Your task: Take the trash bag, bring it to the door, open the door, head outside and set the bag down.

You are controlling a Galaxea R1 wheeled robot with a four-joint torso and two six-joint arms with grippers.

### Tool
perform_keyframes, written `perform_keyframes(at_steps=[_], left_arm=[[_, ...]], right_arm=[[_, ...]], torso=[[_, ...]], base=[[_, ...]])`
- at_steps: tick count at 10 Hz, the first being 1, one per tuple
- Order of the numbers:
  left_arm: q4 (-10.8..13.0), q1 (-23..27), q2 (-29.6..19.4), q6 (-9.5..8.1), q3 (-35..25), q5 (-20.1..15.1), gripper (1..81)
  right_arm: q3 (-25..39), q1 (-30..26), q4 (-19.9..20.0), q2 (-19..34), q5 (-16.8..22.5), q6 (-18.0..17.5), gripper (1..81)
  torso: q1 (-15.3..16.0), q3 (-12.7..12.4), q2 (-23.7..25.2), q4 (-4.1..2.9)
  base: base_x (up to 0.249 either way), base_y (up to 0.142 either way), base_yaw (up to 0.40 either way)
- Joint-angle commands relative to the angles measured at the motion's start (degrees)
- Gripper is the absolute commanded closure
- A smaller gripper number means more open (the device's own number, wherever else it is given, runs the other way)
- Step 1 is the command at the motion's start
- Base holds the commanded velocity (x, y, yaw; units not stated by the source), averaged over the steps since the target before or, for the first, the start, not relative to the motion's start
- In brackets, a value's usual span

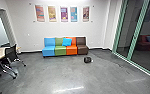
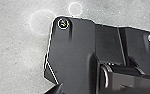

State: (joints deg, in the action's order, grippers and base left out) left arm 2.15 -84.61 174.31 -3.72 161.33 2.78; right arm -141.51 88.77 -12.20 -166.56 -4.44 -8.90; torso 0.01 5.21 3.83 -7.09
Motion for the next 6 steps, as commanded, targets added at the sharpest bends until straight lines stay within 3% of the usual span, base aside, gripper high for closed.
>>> perform_keyframes(at_steps=[1, 3, 4, 5, 6], left_arm=[[0.2, 3.0, -0.3, 0.03, 0.3, -2.9, 1.0], [0.3, 2.9, -0.2, 0.03, 0.3, -2.9, 1.0], [0.3, 3.0, -0.2, 0.03, 0.3, -2.9, 1.0], [0.4, 3.0, -0.2, 0.03, 0.3, -2.9, 1.0], [0.4, 3.0, -0.2, 0.03, 0.3, -2.9, 1.0]], right_arm=[[0.5, -2.8, 0.0, 0.2, 2.8, 0.0, 1.0], [0.5, -2.8, 0.0, 0.2, 2.9, 0.0, 1.0], [0.5, -2.8, 0.0, 0.2, 2.9, 0.0, 1.0], [0.5, -2.8, 0.0, 0.2, 2.9, -0.1, 1.0], [0.5, -2.8, 0.0, 0.2, 3.0, -0.1, 1.0]], torso=[[0.0, 0.0, 0.0, 0.00], [0.0, 0.0, 0.0, 0.00], [0.0, 0.0, 0.0, 2.39], [0.0, 0.0, 0.0, 5.37], [0.0, 0.0, 0.0, 6.17]], base=[[0.185, 0.000, 0.000], [0.185, 0.000, 0.000], [0.185, 0.000, 0.000], [0.185, 0.000, 0.000], [0.185, 0.000, 0.000]])
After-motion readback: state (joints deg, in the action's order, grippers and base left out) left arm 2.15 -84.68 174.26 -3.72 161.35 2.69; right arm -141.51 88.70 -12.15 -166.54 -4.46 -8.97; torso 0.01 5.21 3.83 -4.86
